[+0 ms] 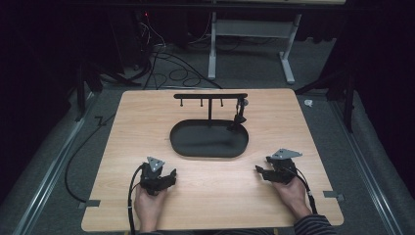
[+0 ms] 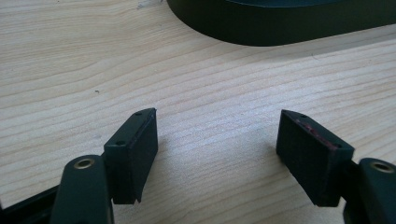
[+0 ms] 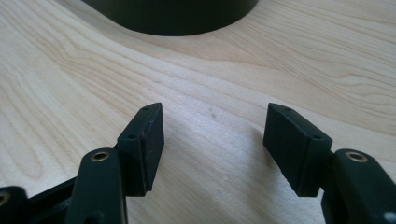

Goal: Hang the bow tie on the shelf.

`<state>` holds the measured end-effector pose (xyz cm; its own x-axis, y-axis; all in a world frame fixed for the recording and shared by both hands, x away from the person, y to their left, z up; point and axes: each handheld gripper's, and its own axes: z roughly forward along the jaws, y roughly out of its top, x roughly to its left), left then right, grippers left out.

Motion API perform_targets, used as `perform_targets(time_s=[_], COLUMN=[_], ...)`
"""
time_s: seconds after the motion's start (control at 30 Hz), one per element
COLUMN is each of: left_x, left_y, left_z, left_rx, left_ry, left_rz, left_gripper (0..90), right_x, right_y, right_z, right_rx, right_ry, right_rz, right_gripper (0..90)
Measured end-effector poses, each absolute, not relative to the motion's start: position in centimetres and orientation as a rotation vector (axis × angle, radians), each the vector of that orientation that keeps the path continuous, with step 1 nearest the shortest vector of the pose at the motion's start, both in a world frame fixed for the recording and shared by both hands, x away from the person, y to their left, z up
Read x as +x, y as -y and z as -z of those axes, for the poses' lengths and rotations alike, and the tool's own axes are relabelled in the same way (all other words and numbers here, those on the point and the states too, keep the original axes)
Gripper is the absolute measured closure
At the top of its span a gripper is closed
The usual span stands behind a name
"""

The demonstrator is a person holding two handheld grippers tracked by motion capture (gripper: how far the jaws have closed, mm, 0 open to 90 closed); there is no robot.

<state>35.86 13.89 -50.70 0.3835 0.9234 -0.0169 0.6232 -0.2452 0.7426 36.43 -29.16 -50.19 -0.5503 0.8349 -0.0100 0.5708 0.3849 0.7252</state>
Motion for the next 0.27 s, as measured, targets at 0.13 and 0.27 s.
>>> perform_targets(time_s=[0.13, 0.27], left_x=[35.86, 35.87], left_y=[-13.89, -13.89], left_z=[50.70, 50.70], left_rx=[1.971, 1.971], left_ry=[-1.326, -1.326], left_rz=[-0.570, -0.570], left_gripper=[29.9, 29.9], right_x=[36.36, 36.37], right_y=[29.05, 29.06], right_z=[50.18, 50.18], right_rx=[1.207, 1.205], right_ry=[-2.287, -2.287], right_rz=[-0.974, -0.974], right_gripper=[39.6, 39.6])
